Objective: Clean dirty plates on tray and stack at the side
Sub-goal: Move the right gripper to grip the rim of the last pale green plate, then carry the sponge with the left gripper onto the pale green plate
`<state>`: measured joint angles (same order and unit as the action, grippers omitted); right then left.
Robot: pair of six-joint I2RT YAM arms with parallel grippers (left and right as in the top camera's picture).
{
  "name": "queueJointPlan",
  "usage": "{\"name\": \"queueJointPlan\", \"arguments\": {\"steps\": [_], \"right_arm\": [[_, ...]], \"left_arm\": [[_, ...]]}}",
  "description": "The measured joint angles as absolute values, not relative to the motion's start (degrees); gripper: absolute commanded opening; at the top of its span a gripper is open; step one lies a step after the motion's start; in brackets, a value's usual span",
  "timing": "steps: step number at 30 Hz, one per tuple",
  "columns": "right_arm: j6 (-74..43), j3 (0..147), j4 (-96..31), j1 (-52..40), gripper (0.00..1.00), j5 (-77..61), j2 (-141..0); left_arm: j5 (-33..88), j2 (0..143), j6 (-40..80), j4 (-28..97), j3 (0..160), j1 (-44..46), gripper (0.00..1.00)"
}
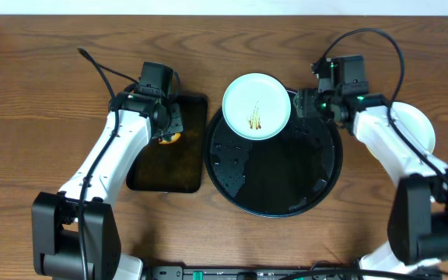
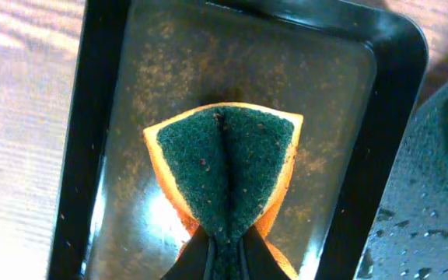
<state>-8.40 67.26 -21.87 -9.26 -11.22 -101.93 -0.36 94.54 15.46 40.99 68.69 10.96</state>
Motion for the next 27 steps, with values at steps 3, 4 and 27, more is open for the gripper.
{"name": "queueJointPlan", "arguments": {"steps": [3,4,27], "right_arm": [[-9.1,67.3,-20.6,-9.3,0.68,-12.5,-105.1],[-9.3,67.3,-20.1,-9.3,0.68,-13.0,-106.0],[-17.1,67.6,-16.1,-12.6,0.01,-18.3,-114.4]], "left_arm": [[-0.4,94.5,13.0,41.0,68.7,11.0,0.07],[-0.4,94.5,12.5,41.0,68.7,11.0,0.08],[0.0,94.6,10.6,42.0,68.7,11.0,0.08]]}}
